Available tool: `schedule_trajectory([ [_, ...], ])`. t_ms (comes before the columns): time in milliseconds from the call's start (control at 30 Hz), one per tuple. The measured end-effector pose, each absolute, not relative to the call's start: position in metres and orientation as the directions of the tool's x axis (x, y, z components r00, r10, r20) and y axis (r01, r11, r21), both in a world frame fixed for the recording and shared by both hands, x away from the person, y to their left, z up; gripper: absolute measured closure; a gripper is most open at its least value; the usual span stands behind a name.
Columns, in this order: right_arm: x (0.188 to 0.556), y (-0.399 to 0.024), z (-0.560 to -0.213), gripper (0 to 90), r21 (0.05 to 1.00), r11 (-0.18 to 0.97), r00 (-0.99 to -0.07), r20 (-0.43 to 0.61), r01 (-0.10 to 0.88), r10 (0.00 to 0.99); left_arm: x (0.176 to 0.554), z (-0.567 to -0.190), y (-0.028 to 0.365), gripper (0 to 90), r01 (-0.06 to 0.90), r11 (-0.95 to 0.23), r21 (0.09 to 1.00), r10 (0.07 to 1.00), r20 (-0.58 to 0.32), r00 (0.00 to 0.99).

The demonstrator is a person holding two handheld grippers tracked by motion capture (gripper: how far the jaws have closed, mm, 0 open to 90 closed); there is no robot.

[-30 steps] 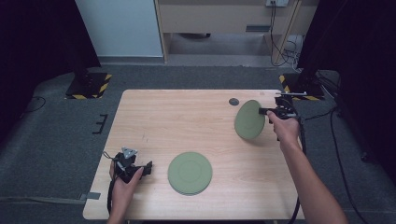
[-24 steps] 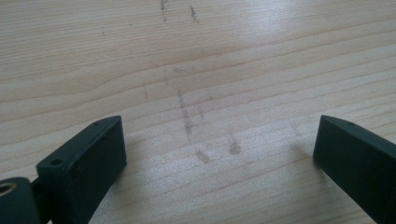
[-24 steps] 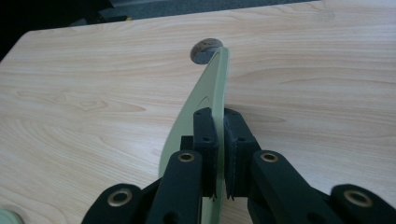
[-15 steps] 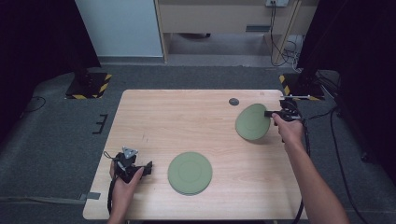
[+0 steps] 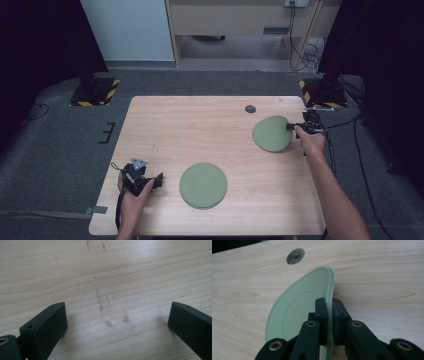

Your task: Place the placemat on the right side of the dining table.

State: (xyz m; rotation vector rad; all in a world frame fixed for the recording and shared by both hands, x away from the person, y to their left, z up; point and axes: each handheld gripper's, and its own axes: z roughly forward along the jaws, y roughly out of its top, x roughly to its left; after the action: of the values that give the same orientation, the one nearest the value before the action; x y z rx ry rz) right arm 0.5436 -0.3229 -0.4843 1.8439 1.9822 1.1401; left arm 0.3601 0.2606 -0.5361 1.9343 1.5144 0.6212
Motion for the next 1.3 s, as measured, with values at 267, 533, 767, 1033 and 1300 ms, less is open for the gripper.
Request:
schedule_trajectory([
  [267,0.543,-0.332,-0.497,84.4,0.633,-0.097,-0.179,0.358,0.768,0.916,0.360,-0.536,0.261,1.8,0.691,-0.170,0.703,0.971,-0.001,0.240],
  [533,0.543,-0.338,-0.506,82.2,0.622,-0.119,-0.156,0.369,0.774,0.916,0.360,-0.536,0.261,1.8,0.691,-0.170,0.703,0.971,-0.001,0.240],
  [767,0.542,-0.342,-0.510,80.7,0.617,-0.132,-0.144,0.378,0.776,0.915,0.360,-0.536,0.261,1.8,0.691,-0.170,0.703,0.971,-0.001,0.240],
  [1033,0.543,-0.345,-0.515,76.0,0.616,-0.138,-0.127,0.366,0.775,0.922,0.360,-0.536,0.261,1.8,0.691,-0.170,0.702,0.971,-0.001,0.240],
  [1300,0.543,-0.343,-0.517,74.8,0.620,-0.148,-0.104,0.352,0.771,0.930,0.360,-0.536,0.261,1.8,0.691,-0.170,0.702,0.971,-0.001,0.240],
])
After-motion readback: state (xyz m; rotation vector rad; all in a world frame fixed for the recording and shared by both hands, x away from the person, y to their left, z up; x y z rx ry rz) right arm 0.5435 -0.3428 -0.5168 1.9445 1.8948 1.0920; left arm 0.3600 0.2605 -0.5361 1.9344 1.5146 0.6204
